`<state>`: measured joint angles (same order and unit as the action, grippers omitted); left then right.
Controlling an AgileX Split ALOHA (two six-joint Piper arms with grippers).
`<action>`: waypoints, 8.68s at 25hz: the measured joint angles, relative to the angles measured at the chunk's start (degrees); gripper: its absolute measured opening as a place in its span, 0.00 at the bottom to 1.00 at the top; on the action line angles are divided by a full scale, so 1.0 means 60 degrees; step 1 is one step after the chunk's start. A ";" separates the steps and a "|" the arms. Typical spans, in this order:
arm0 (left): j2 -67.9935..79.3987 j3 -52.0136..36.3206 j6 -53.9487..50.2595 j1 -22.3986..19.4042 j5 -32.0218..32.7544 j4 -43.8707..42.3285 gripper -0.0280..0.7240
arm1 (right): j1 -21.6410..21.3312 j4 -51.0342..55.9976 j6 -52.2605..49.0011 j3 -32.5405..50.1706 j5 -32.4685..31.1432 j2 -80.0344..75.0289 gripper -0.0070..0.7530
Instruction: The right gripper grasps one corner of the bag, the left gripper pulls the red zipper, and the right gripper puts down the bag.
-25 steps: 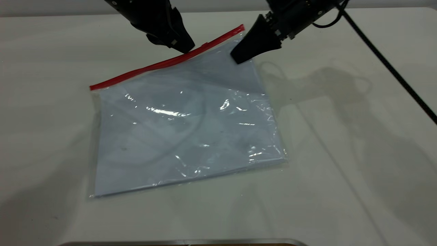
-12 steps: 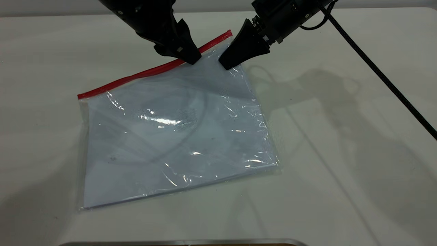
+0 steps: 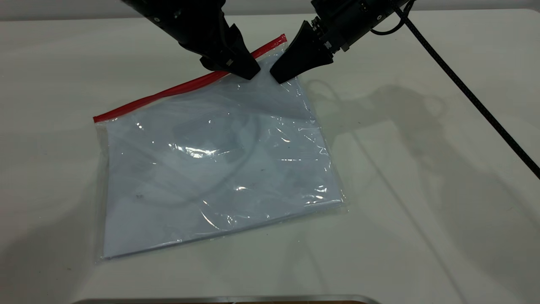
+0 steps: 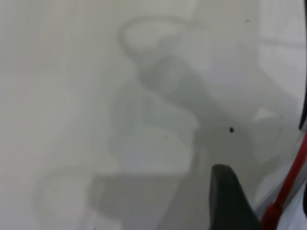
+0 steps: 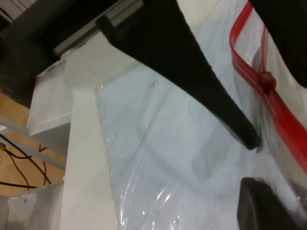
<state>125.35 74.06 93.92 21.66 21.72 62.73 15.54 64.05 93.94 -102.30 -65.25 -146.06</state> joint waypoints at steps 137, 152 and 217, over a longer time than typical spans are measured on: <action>-1.8757 -0.7424 -1.5537 -0.1295 0.7481 -1.0302 0.78 | -0.2361 -0.9376 -1.2874 1.2436 -0.0031 2.3813 0.76; -1.8757 -0.7703 -1.5539 -0.1295 0.7197 -1.0402 0.78 | -0.2361 -0.9386 -1.2874 1.2436 -0.0023 2.3813 0.76; -2.1070 -0.7703 -1.5566 -0.3095 0.7212 -1.0455 0.78 | -0.2864 -1.0568 -1.4855 1.2436 0.0034 2.4496 0.76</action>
<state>-1.08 27.84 0.52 3.09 64.99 0.00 -1.65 0.64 4.82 -27.68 -65.05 0.91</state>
